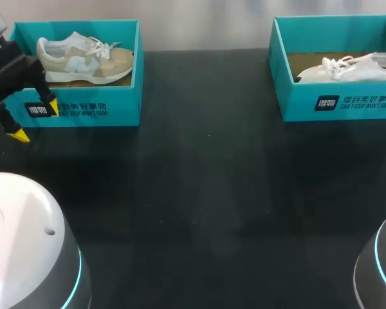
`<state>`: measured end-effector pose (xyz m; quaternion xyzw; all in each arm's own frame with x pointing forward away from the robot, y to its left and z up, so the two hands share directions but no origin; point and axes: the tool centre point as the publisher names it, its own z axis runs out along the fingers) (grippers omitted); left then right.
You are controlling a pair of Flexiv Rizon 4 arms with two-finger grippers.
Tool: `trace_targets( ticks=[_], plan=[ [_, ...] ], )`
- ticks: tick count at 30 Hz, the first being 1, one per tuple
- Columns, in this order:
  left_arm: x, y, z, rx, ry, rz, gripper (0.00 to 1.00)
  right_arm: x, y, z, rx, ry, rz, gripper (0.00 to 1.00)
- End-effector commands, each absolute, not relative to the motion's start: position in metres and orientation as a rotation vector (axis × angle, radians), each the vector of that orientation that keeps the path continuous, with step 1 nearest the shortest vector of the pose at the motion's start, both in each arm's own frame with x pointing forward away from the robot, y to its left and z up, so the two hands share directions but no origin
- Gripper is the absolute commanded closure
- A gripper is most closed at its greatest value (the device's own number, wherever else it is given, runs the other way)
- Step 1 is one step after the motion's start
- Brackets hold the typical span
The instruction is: Take the shoe out of the shoebox, open the shoe tongue, remove and reinsert the insole, then place the shoe into the shoebox
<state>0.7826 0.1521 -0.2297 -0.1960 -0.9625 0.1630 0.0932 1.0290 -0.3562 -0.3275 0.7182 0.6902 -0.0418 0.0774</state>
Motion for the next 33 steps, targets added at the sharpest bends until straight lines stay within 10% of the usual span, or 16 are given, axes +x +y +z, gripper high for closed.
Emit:
trace_targets(
  ticks=[1,33],
  plan=[
    [0.782,0.153,-0.229,-0.583,-2.858,0.48,0.0,1.024,-0.344,-0.337,2.129,2.065,-0.126,1.0],
    [0.782,0.153,-0.229,-0.583,-2.858,0.48,0.0,1.035,-0.357,-0.39,2.179,2.087,-0.124,1.0]
  ],
)
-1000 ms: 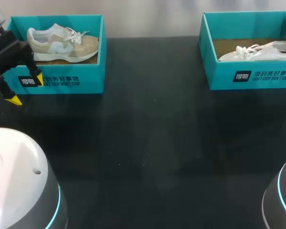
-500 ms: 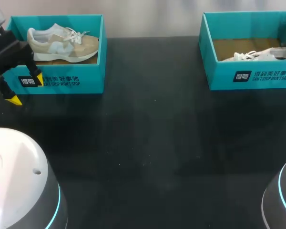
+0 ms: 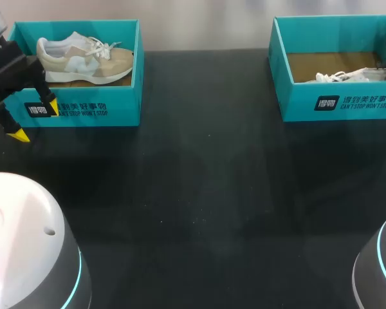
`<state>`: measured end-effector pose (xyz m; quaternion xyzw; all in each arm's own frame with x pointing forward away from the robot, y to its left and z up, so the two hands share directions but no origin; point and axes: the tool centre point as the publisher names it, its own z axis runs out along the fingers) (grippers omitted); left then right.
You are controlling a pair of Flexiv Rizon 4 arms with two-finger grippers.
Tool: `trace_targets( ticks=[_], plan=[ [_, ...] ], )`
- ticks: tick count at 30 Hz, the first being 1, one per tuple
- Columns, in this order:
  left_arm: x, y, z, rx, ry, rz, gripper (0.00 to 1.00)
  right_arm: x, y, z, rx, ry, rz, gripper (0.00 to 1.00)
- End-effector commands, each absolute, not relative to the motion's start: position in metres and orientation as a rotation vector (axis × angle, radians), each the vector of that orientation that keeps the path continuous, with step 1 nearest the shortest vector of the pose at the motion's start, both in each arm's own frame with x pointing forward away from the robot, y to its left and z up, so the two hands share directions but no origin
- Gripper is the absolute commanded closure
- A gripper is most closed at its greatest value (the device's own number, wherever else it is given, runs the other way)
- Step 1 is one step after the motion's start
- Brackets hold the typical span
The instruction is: Take the shoe out of the shoebox, open the shoe tongue, remove and reinsert the insole, then place the shoe into the shoebox
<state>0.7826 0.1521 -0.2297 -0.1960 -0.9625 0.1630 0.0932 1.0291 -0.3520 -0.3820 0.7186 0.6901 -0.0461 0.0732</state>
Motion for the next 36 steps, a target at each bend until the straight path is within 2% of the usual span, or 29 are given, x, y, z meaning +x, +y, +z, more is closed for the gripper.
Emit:
trace_targets(
  ticks=[1,26,27,29,33,36],
  plan=[
    [0.782,0.153,-0.229,-0.583,-2.858,0.48,0.0,1.035,-0.358,-0.392,2.18,2.086,-0.126,1.0],
    [0.782,0.153,-0.229,-0.583,-2.858,0.48,0.0,1.039,-0.364,-0.395,2.213,2.106,-0.098,1.0],
    [0.782,0.153,-0.229,-0.583,-2.858,0.48,0.0,1.039,-0.364,-0.395,2.214,2.107,-0.097,0.98],
    [0.782,0.153,-0.229,-0.583,-2.858,0.48,0.0,1.039,-0.365,-0.393,2.217,2.108,-0.093,0.64],
    [0.782,0.153,-0.229,-0.583,-2.858,0.48,0.0,1.038,-0.367,-0.388,2.217,2.101,-0.083,0.51],
    [0.782,0.153,-0.229,-0.583,-2.858,0.48,0.0,1.037,-0.368,-0.382,2.214,2.092,-0.075,0.51]
  ],
)
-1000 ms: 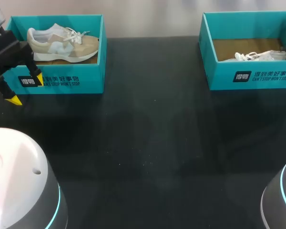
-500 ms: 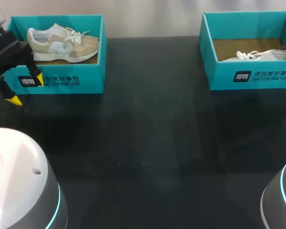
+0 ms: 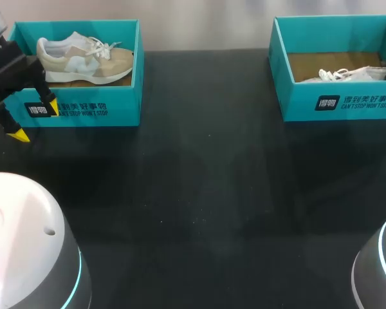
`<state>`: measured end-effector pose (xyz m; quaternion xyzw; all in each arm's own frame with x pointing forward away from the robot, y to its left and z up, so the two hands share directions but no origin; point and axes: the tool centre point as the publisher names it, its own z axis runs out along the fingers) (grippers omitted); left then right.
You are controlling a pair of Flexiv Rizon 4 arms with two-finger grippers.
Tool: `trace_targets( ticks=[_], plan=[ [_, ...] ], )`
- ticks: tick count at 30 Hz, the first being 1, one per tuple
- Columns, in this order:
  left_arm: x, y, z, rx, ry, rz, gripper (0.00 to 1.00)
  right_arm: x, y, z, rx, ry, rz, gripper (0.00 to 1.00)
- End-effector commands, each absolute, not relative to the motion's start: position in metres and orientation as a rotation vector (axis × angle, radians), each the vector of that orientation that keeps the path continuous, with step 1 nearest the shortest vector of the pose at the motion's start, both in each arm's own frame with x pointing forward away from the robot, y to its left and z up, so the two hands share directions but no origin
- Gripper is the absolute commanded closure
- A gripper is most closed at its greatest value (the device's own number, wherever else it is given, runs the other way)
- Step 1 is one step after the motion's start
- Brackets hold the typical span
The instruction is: Take the shoe out of the shoebox, open the shoe tongue, remove and reinsert the insole, then place the shoe into the shoebox
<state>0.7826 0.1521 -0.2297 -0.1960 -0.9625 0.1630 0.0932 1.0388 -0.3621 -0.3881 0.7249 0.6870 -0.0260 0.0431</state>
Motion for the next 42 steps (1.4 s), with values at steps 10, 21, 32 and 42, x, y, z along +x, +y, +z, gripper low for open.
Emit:
trace_targets(
  ticks=[10,21,32,42],
  plan=[
    [0.782,0.153,-0.229,-0.583,-2.858,0.48,0.0,1.035,-0.367,-0.356,2.194,2.05,-0.049,0.36],
    [0.782,0.153,-0.229,-0.583,-2.858,0.48,0.0,1.035,-0.363,-0.311,2.17,2.002,-0.014,0.0],
    [0.782,0.153,-0.229,-0.583,-2.858,0.48,0.0,1.027,-0.359,-0.256,2.165,1.932,0.021,0.0],
    [0.782,0.153,-0.229,-0.583,-2.858,0.48,0.0,1.001,-0.348,-0.199,2.189,1.868,0.047,0.0]
  ],
)
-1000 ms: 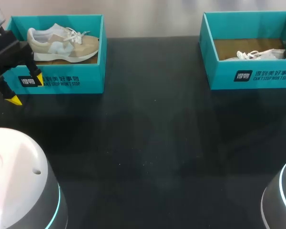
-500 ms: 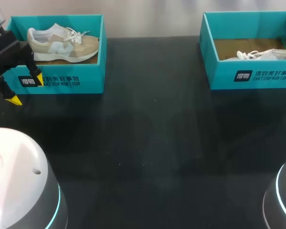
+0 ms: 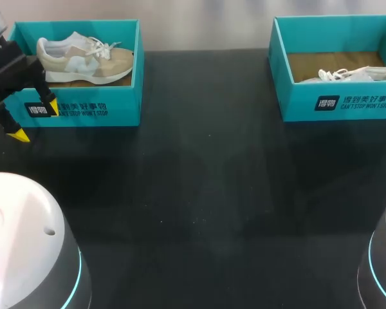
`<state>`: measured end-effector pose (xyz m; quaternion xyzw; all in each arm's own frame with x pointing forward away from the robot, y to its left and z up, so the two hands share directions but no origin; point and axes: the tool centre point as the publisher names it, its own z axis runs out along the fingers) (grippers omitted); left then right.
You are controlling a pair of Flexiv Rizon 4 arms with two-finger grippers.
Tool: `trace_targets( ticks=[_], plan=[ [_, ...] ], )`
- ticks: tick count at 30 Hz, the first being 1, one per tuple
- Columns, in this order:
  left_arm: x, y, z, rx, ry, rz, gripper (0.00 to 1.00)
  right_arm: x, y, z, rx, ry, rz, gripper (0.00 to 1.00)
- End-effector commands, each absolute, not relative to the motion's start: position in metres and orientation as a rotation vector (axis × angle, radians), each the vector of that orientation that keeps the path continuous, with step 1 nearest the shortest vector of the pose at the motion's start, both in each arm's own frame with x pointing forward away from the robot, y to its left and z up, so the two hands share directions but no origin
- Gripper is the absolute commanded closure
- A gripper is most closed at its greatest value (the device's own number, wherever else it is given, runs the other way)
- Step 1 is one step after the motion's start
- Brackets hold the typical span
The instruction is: Take the shoe out of the shoebox, open the shoe tongue, remove and reinsert the insole, then place the shoe into the shoebox
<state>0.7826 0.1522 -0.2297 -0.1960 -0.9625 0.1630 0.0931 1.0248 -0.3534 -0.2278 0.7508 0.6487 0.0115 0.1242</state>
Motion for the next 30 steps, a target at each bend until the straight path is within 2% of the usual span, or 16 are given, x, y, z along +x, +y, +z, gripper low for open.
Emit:
trace_targets(
  ticks=[1,14,30],
  plan=[
    [0.782,0.153,-0.229,-0.583,-2.858,0.48,0.0,0.997,-0.348,-0.195,2.196,1.86,0.059,0.0],
    [0.782,0.153,-0.229,-0.583,-2.858,0.48,0.0,0.942,-0.338,-0.162,2.258,1.833,0.057,0.0],
    [0.782,0.153,-0.229,-0.583,-2.858,0.48,0.0,0.911,-0.318,-0.168,2.312,1.846,0.033,0.0]
  ],
)
